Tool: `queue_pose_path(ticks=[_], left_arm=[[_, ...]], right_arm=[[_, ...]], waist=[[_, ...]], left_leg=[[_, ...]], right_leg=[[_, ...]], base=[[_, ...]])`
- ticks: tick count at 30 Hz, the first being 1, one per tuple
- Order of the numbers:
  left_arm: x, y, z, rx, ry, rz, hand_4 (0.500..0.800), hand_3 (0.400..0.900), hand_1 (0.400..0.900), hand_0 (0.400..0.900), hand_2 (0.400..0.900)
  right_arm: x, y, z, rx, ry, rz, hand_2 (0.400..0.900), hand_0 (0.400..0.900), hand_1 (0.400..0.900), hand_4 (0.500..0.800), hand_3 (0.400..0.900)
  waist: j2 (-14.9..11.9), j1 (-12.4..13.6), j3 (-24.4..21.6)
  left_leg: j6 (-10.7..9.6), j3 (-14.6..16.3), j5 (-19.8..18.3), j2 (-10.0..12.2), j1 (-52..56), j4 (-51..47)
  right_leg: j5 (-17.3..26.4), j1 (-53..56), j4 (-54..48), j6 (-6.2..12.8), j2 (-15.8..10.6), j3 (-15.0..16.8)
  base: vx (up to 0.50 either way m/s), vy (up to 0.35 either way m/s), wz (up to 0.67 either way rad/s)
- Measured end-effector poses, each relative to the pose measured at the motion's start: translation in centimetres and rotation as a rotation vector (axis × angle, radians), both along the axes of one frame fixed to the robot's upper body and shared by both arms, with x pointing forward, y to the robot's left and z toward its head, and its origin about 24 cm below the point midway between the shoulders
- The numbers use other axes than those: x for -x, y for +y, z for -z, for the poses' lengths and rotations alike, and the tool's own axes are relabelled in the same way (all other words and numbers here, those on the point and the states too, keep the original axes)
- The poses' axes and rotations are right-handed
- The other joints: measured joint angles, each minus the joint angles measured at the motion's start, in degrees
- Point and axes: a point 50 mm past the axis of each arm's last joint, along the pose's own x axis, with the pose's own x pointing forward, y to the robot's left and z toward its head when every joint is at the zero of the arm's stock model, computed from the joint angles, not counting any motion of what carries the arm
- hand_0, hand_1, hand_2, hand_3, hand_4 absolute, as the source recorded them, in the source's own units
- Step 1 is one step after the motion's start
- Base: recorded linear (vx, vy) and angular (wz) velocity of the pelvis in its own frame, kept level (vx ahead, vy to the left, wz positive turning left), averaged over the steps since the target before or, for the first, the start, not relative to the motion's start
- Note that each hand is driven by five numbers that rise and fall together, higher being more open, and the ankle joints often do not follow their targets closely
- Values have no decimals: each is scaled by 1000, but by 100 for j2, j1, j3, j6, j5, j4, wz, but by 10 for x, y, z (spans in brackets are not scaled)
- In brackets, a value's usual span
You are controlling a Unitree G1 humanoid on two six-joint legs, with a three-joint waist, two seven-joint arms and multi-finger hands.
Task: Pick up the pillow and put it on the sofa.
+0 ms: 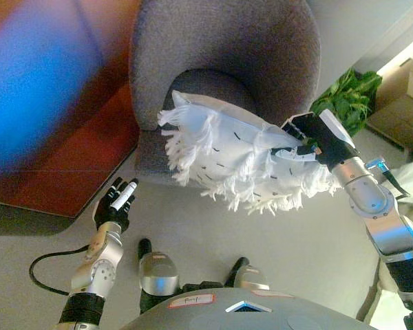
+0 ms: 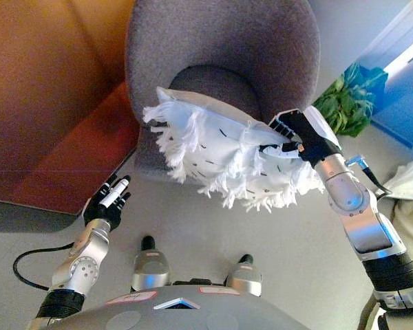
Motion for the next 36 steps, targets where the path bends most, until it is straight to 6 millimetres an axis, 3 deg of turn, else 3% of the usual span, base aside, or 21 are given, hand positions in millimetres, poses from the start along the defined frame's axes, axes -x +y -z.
queue_pose_path(ticks=[6, 10, 13, 17, 21, 22, 29, 36], left_arm=[[7, 14, -13, -44, 2, 55, 800, 900, 900, 900, 900], [4, 17, -22, -64, -26, 112, 800, 900, 900, 900, 900], [-2, 27, -33, -109, -44, 168, 800, 900, 900, 900, 900], [-8, 32, -40, -106, -74, 170, 800, 900, 900, 900, 900], [-11, 39, -52, -114, -121, 154, 800, 900, 900, 900, 900], [-13, 40, -55, -118, -136, 155, 800, 900, 900, 900, 900], [-20, 44, -73, -131, -200, 191, 800, 900, 900, 900, 900], [-27, 40, -81, -140, -237, 219, 800, 900, 900, 900, 900]], right_arm=[[-35, -39, 27, 33, 157, 184, 400, 400, 400, 500, 400], [-62, -70, 28, 127, 240, 340, 400, 400, 400, 500, 400], [-81, -85, 9, 134, 240, 440, 400, 400, 400, 500, 400], [-99, -98, -37, 143, 156, 504, 400, 400, 400, 500, 400], [-108, -104, -66, 158, 104, 550, 400, 400, 400, 500, 400], [-109, -105, -72, 163, 97, 560, 900, 900, 900, 800, 900], [-112, -111, -100, 119, -37, 756, 900, 900, 900, 800, 900], [-109, -116, -142, -25, -311, 954, 900, 900, 900, 800, 900]], waist=[[-186, 392, -42], [-146, 696, 97], [-141, 941, 292], [95, 1277, 560], [84, 1562, 803], [68, 1640, 859], [49, 1933, 1071], [37, 1888, 1135]], left_leg=[[-101, -177, 148, 95, -81, -87], [-145, -402, 349, 149, -282, -183], [-224, -648, 524, 227, -564, -257], [-299, -924, 744, 371, -862, -356], [-311, -1104, 770, 379, -1023, -334], [-311, -1111, 770, 379, -1032, -335], [-344, -1337, 779, 435, -1315, -240], [-350, -1288, 770, 447, -1133, -223]], right_leg=[[-4, 228, -452, 6, 235, -253], [-21, 218, -592, 29, 366, -394], [-177, 103, -600, 343, 483, -505], [-182, -70, -600, 336, 687, -545], [-185, -83, -601, 330, 736, -674], [-185, -84, -601, 330, 736, -679], [-182, -154, -599, 326, 846, -788], [-173, -13, -598, 315, 845, -740]], base=[[115, -167, 21], [19, -238, 28], [-22, -201, 19], [-28, -184, 18], [44, -137, 6], [26, -116, 3], [-50, -65, 0], [-12, 83, -15]])
